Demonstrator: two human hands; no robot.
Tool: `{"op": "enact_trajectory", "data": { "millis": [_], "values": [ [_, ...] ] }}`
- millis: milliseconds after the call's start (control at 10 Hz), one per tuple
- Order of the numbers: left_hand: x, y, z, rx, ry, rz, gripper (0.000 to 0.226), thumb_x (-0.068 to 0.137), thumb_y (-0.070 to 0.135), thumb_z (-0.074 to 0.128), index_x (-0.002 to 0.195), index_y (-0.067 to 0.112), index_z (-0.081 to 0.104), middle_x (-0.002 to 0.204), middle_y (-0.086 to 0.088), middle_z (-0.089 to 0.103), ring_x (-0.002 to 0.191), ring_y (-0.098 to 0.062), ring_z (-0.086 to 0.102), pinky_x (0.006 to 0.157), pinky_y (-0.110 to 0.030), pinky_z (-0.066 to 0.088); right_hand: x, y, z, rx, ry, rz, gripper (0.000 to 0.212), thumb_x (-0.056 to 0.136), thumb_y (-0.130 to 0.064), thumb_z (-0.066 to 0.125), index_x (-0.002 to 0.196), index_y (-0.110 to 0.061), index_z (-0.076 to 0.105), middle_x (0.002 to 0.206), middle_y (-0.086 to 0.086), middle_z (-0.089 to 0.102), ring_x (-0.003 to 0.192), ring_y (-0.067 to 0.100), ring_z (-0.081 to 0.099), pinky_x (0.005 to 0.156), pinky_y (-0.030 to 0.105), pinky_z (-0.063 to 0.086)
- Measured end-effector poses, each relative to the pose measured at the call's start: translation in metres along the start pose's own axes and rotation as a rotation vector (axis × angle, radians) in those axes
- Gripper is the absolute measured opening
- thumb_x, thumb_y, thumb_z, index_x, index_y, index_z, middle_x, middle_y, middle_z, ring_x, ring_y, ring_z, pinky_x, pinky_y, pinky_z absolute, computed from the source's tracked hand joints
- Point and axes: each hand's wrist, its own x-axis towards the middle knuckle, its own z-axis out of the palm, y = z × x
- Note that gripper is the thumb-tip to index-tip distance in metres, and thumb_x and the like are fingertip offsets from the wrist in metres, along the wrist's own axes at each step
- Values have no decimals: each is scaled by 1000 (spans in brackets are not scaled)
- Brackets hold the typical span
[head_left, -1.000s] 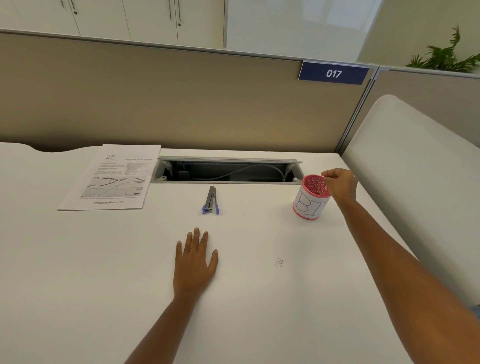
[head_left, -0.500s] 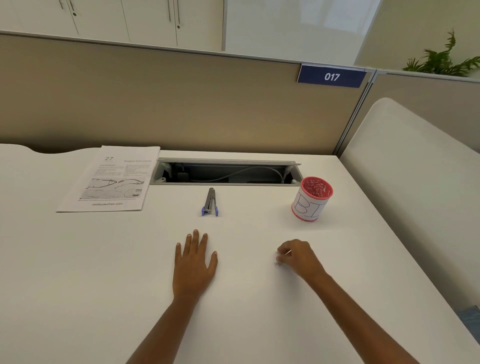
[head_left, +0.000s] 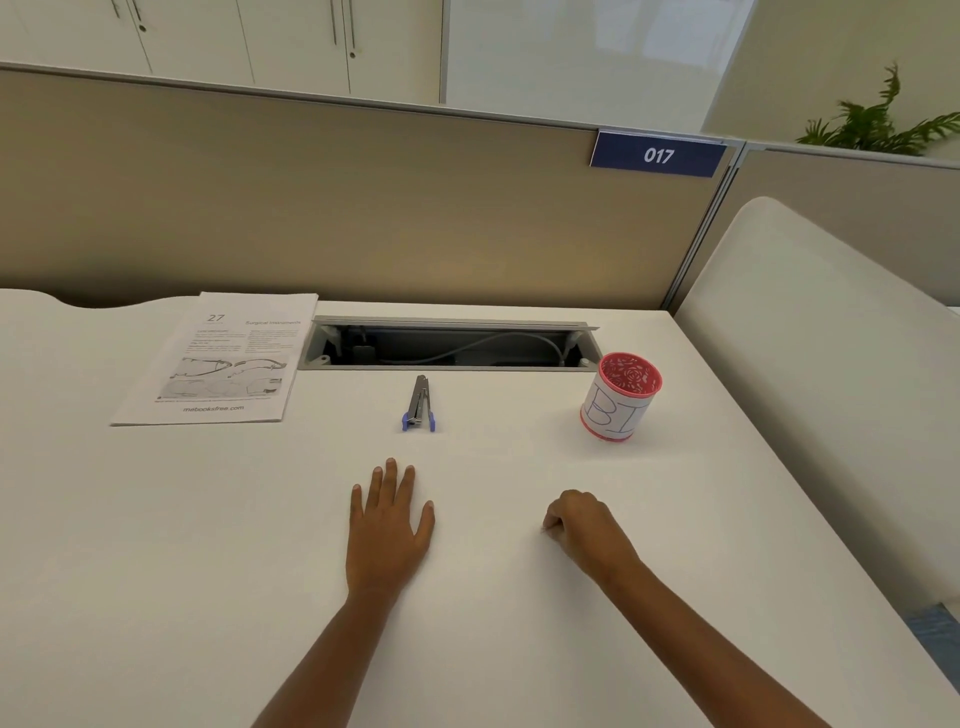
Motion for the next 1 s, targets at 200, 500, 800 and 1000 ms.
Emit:
{"op": "enact_trajectory", "data": {
  "millis": [200,500,800,1000],
  "values": [
    [0,0,3,-5,19,13,59,89,41,22,121,8,58,128,-17,56,115,-32,56,101,-38,17,1,-6,2,-64,6,23,14,80,1,44,80,-5,57,83,11,50,76,17,42,49,20,24],
    [0,0,3,-7,19,12,59,89,42,22,120,8,59,128,-17,56,115,-32,57,101,-38,17,-4,-1,12,-48,165,17,9,74,2,52,74,-7,50,81,11,56,70,17,39,54,24,30],
    [1,1,3,15,37,28,56,81,39,33,118,8,60,126,-16,58,113,-32,58,100,-38,18,35,35,-51,1309,232,534,18,73,13,58,63,-1,59,69,12,56,46,11,57,52,18,51],
    [1,1,4,2,49,29,56,81,39,33,119,7,60,126,-17,58,113,-32,58,100,-39,18,74,51,-117,1047,577,530,5,72,5,62,74,7,66,80,22,65,70,24,60,73,30,58]
  ]
}}
